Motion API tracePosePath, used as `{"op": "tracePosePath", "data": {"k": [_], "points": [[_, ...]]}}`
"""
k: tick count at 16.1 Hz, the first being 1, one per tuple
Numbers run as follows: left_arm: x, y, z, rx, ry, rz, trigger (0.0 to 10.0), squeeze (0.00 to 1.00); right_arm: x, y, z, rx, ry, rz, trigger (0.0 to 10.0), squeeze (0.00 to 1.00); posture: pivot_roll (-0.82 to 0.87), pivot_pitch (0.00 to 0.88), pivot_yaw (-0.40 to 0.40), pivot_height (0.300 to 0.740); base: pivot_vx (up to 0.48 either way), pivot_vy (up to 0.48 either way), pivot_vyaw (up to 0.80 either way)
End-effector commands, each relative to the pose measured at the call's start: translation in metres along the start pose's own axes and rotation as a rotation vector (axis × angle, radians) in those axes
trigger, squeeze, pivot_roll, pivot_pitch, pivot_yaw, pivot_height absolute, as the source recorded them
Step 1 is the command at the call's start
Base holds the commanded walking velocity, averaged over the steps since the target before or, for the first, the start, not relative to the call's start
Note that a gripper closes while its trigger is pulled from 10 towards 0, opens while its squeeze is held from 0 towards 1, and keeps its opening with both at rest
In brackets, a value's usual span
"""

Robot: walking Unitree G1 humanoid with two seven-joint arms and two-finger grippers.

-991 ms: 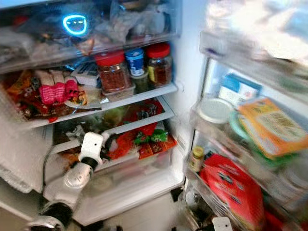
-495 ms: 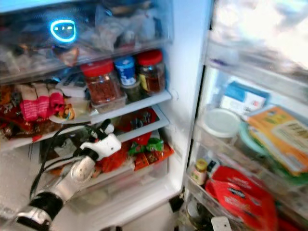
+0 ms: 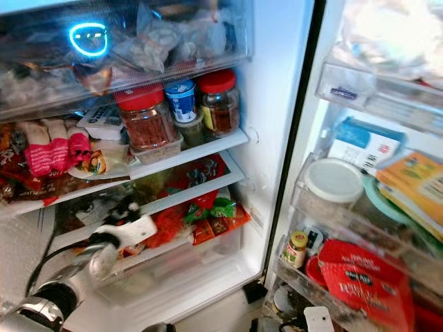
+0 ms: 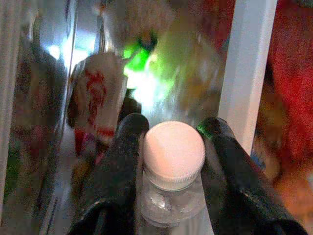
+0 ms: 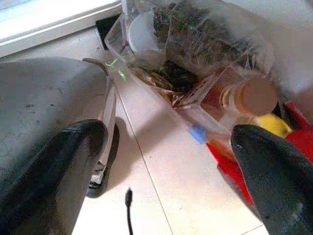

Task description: Restocking fridge

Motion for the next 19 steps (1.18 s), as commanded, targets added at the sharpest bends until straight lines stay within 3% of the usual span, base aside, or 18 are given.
{"op": "tracePosePath", "data": {"k": [1, 10, 16, 19], "points": [[-0.007, 0.002, -0.007, 0.040, -0.036, -0.028, 10.0, 0.00, 0.006, 0.000, -0.002, 0.007, -0.011, 0.020, 10.0, 0.00, -0.15, 0.002, 0.034, 0.641, 0.000, 0.000, 0.00], [0.009, -0.007, -0.021, 0.143, -0.016, 0.000, 10.0, 0.00, 0.005, 0.000, -0.003, 0.003, -0.022, 0.022, 10.0, 0.00, -0.17, 0.019, 0.033, 0.641, 0.000, 0.000, 0.00], [0.010, -0.006, -0.034, 0.195, -0.065, -0.024, 10.0, 0.00, 0.005, 0.001, -0.005, 0.005, -0.022, 0.027, 10.0, 0.00, -0.19, 0.034, 0.036, 0.641, 0.000, 0.000, 0.00], [0.018, -0.011, -0.033, 0.209, -0.034, -0.014, 10.0, 0.00, 0.003, 0.001, -0.006, 0.010, -0.023, 0.026, 10.0, 0.00, -0.18, 0.037, 0.034, 0.641, 0.000, 0.000, 0.00]]}}
Point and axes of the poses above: a point about 5 cm out from each wrist's last joint towards the gripper, its own y axis pointing back from the gripper into the wrist, its own z axis along the axis of the wrist's last joint, x = y × z, the point moved 4 cm from there along -y, pointing out of the wrist towards the gripper, and after that the axes turned 8 degrees about -y, right-handed, at the moved point
